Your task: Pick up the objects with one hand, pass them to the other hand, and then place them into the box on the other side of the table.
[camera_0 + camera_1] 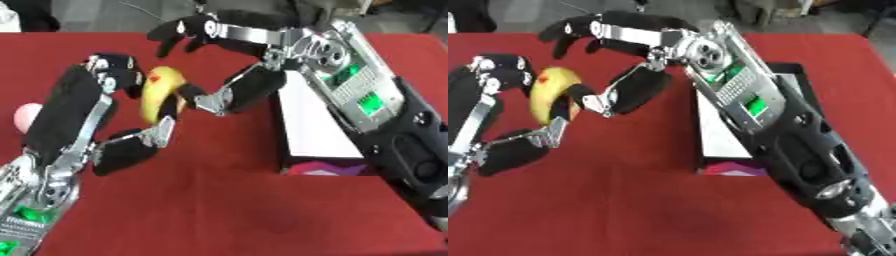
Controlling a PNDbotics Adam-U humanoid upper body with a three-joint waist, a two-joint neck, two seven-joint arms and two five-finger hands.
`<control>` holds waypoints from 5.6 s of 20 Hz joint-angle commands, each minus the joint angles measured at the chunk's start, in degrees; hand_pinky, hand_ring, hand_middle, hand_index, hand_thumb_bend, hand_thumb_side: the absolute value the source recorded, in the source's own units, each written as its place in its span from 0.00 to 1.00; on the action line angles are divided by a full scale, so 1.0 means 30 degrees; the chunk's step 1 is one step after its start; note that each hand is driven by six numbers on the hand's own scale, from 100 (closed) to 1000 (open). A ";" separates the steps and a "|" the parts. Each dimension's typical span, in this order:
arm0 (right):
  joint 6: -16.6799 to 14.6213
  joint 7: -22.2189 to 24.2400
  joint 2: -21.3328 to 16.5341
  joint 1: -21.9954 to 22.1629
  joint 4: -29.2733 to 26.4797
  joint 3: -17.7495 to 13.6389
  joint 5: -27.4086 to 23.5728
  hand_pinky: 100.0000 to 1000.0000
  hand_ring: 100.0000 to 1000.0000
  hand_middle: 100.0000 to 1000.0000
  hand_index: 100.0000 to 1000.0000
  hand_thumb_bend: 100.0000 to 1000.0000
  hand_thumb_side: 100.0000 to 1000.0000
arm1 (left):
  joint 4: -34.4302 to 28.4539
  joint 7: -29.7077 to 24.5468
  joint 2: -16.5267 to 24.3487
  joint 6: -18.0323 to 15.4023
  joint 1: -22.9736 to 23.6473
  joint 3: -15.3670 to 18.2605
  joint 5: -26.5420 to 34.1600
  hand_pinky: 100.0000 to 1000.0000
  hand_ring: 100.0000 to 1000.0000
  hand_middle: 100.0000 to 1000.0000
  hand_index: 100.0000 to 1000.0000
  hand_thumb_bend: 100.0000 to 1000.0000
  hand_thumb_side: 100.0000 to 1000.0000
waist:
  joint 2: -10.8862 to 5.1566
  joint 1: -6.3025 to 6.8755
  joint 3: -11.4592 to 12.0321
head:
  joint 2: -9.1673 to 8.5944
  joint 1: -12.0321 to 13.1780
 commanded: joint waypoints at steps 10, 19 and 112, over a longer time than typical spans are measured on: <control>-0.0215 0.0796 -0.0138 -0.0681 0.0258 0.0207 -0.0365 0.87 0.93 0.51 0.77 0.00 0.01 | -0.0465 0.0189 0.0224 -0.0779 -0.0461 -0.0130 -0.0202 0.56 0.37 0.33 0.42 0.00 0.27 | -0.0551 -0.0010 0.0092 | -0.0106 -0.0268; 0.0047 0.1695 -0.0217 -0.0716 0.0136 0.0158 -0.1196 0.80 0.79 0.29 0.48 0.00 0.09 | -0.0465 0.0397 0.0179 -0.0464 -0.0391 0.0032 -0.1037 0.55 0.37 0.33 0.42 0.00 0.26 | -0.0585 -0.0001 0.0069 | -0.0075 -0.0340; 0.0953 -0.9523 -0.7595 0.7267 -0.2304 -0.7983 -0.6526 0.91 1.00 0.71 0.90 0.00 0.36 | 0.3889 -0.5483 0.7606 1.2202 0.0166 0.6951 0.7255 0.83 0.74 0.74 0.88 0.32 0.46 | -0.0727 0.0846 -0.0049 | -0.0301 0.1746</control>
